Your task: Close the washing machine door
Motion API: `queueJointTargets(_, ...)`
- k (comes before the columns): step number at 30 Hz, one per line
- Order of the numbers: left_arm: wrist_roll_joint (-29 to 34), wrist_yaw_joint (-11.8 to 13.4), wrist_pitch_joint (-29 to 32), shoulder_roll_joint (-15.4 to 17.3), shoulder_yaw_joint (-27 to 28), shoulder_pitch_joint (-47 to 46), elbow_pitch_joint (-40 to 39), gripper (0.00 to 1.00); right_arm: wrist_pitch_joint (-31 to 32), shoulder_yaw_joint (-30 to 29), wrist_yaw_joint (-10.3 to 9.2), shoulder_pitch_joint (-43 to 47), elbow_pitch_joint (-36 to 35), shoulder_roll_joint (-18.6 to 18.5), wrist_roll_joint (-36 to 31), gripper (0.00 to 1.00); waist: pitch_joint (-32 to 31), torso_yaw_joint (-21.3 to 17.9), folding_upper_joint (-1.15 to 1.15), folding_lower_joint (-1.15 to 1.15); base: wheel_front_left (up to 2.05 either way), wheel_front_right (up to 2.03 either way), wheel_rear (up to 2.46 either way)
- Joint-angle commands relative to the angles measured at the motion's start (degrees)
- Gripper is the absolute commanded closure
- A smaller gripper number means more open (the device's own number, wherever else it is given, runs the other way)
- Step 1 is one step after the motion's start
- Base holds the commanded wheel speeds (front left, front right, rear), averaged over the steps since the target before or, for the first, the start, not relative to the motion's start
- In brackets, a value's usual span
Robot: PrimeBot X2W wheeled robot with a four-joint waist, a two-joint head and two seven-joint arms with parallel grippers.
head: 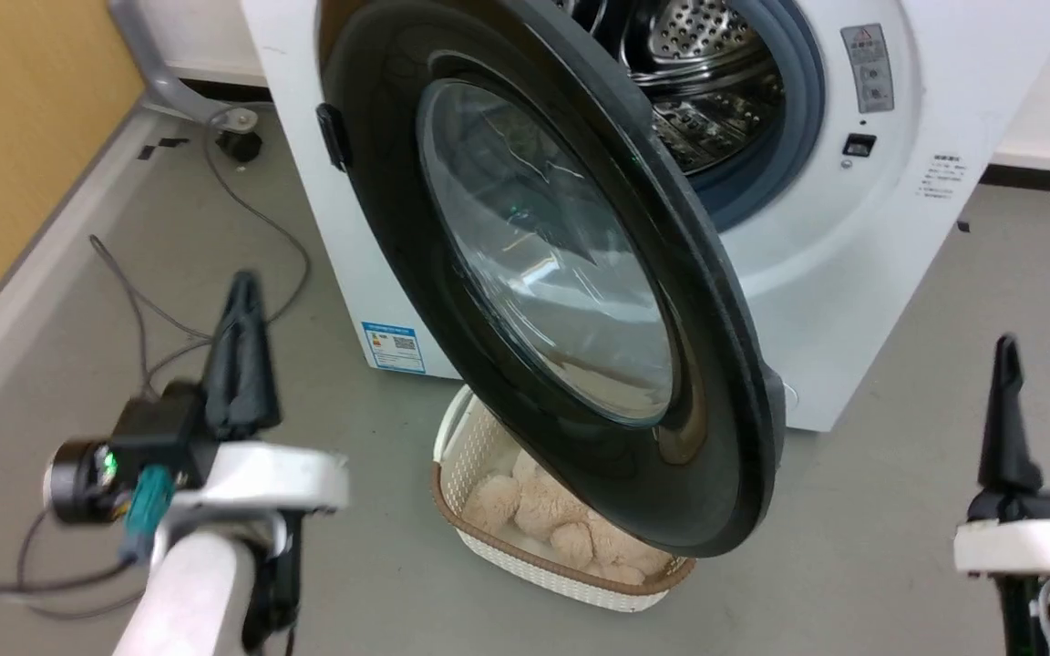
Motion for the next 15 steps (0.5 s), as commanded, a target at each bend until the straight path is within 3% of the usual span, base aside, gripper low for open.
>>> queueJointTargets(1, 1.90, 1.05, -0.24, 0.28, 1.15, 2.56, -0.92, 0.00, -0.24, -0.06, 0.05, -1.56, -1.50, 0.12, -0.29, 0.00, -0.34, 0.40, 0.00, 0.00, 0.00, 0.00, 0.00)
queueJointTargets(5, 5.30, 1.39, -0.24, 1.00, 2.85, 7.07, -1.91, 0.00, -0.24, 1.07, 0.05, -3.72, -5.60, 0.12, 1.17, 0.00, -0.76, 1.22, 0.00, 0.00, 0.00, 0.00, 0.00)
queueJointTargets(11, 7.16, -0.80, -0.24, -0.26, 4.54, 12.54, -4.40, 0.00, -0.24, 4.73, 0.05, -7.62, -13.54, 0.12, 7.52, 0.00, -0.99, 2.73, 0.00, 0.00, 0.00, 0.00, 0.00)
queueJointTargets(12, 7.45, -1.25, -0.24, -0.47, 4.84, 13.27, -4.45, 0.00, -0.24, 5.69, 0.05, -8.18, -15.06, 0.12, 8.77, 0.09, -1.01, 2.95, 0.00, 0.00, 0.00, 0.00, 0.00)
queueJointTargets(13, 7.77, -1.62, -0.24, -0.72, 5.16, 13.87, -4.48, 0.00, -0.24, 6.67, 0.05, -8.75, -16.61, 0.12, 10.32, 0.60, -1.04, 3.18, 0.00, 0.00, 0.00, 0.00, 0.00)
queueJointTargets(14, 8.01, -1.92, -0.24, -1.06, 5.50, 14.42, -4.35, 0.00, -0.24, 7.56, 0.05, -9.24, -18.11, 0.12, 12.07, 0.90, -1.09, 3.41, 0.00, 0.00, 0.00, 0.00, 0.00)
queueJointTargets(15, 8.26, -2.25, -0.24, -1.41, 5.79, 14.85, -4.23, 0.00, -0.24, 8.81, 0.05, -9.55, -19.40, 0.12, 13.55, 1.00, -1.14, 3.63, 0.00, 0.00, 0.00, 0.00, 0.00)
